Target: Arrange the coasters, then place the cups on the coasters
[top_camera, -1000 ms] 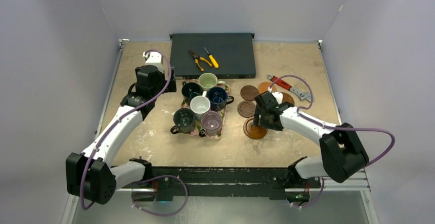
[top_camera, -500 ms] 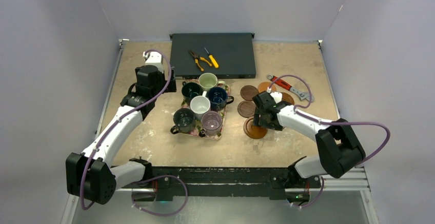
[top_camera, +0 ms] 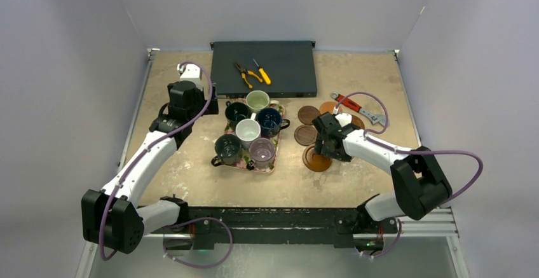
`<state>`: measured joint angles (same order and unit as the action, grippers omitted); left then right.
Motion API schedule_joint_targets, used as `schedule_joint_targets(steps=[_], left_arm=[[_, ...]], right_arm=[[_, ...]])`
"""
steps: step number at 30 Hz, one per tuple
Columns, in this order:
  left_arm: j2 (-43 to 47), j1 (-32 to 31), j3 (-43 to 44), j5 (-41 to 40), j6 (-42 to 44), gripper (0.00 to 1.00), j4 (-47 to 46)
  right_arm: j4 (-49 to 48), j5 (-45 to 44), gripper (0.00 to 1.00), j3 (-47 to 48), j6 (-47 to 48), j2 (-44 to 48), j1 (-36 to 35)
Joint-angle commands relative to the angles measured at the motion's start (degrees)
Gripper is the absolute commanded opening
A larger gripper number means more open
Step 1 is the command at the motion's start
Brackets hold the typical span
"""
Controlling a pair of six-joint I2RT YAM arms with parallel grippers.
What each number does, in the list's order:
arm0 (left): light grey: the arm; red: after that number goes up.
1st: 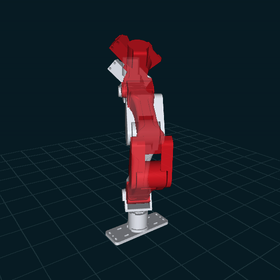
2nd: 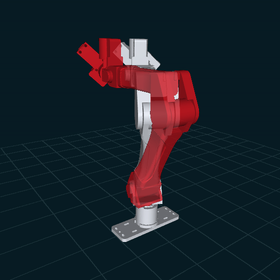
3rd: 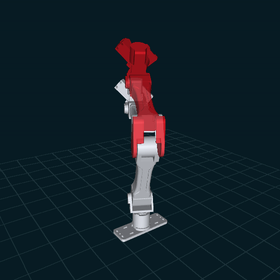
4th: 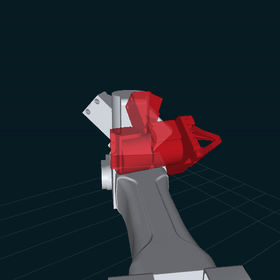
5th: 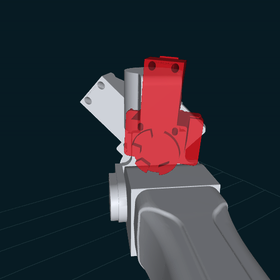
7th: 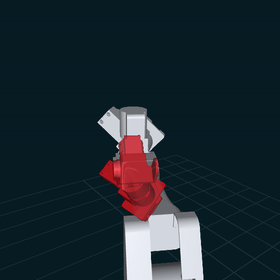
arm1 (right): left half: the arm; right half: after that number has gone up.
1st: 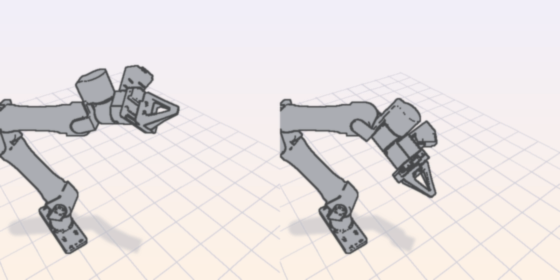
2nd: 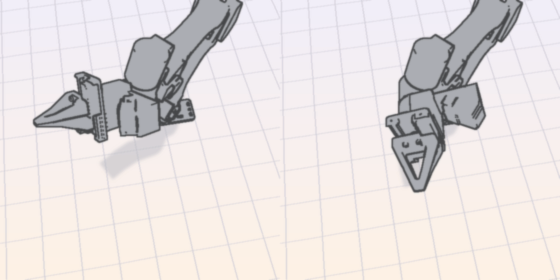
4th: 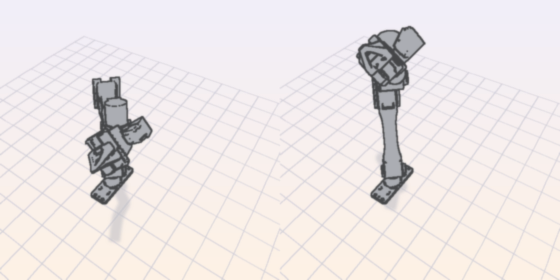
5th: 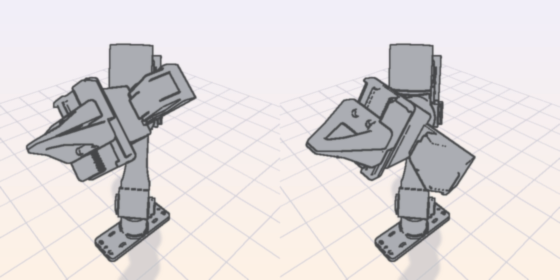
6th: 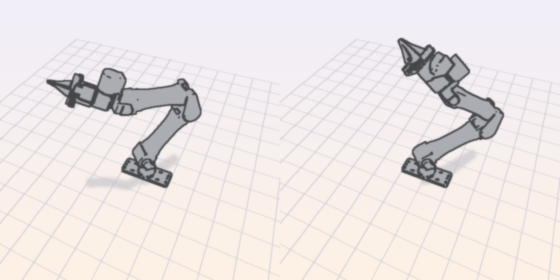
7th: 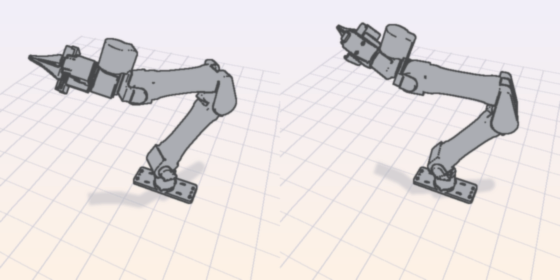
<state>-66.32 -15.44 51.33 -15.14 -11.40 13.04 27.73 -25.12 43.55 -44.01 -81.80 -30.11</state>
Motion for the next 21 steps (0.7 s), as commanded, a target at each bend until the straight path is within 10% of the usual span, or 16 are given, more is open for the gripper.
schedule_joint_targets(steps=[1, 21], left_arm=[[0.16, -0.24, 2.19, 0.63, -0.64, 0.99, -0.51], [0.14, -0.29, 2.14, 0.55, -0.64, 0.99, -0.38]], right_arm=[[2.0, -2.65, 0.84, 1.78, -1.72, -0.4, -0.21], [3.29, -4.49, 0.86, 2.18, -3.43, -1.43, -0.21]])
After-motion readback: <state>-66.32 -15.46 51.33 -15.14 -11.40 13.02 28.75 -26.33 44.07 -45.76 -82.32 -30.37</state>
